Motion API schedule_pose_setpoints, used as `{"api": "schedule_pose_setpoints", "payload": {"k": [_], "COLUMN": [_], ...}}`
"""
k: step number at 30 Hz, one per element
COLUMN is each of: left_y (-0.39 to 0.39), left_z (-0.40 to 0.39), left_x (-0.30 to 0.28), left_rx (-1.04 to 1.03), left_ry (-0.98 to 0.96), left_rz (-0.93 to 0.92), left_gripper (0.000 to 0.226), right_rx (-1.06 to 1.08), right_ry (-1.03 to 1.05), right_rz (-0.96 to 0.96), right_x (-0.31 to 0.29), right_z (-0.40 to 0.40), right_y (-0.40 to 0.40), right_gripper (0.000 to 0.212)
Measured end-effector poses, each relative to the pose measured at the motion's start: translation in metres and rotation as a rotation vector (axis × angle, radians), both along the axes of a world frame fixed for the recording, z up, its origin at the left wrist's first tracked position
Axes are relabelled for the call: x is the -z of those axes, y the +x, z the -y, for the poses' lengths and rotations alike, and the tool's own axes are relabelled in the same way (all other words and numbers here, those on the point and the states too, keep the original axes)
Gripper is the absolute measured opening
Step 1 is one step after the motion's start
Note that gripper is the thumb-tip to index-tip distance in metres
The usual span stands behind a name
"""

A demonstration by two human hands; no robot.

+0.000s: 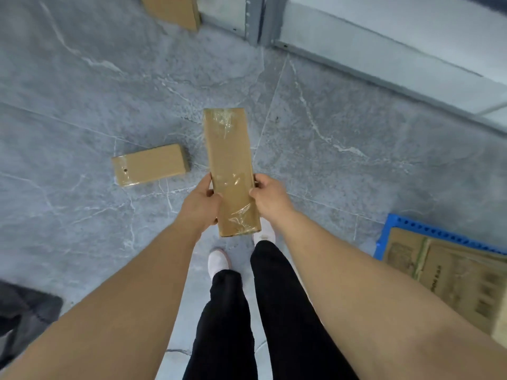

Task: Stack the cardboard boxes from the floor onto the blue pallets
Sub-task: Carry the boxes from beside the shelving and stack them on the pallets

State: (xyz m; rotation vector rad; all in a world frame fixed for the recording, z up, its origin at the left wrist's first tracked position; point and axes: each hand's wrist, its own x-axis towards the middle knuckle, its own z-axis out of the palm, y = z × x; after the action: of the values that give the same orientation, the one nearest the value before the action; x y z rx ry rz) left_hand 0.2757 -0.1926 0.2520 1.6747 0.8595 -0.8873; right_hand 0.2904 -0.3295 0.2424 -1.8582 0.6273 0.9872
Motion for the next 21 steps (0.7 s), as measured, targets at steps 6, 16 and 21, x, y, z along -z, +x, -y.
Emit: {"api": "schedule_pose_setpoints", "payload": {"k": [6,16,21], "left_y": [-0.014,-0.072,-0.113], "left_z": [0.03,0.078,0.102], "left_x": [-0.085,-0.174,-0.204], "left_rx": [0.115,0.415,0.62], "left_ry": [-0.01,-0.083,-0.085], "left_rz": [0.14,0.327,0.406], "left_gripper": [0.053,0.06,0.05], "right_rx": [0.093,0.401,0.678], "right_ry": [0.11,0.129,0.024], "right_rz": [0.016,0.171,0.239], "right_x": [-0.09,-0.198,-0.229], "right_z": [0.037,0.07,0.082], "right_y": [-0.024,-0.127,-0.193], "right_gripper": [0.048,0.055,0.038]}}
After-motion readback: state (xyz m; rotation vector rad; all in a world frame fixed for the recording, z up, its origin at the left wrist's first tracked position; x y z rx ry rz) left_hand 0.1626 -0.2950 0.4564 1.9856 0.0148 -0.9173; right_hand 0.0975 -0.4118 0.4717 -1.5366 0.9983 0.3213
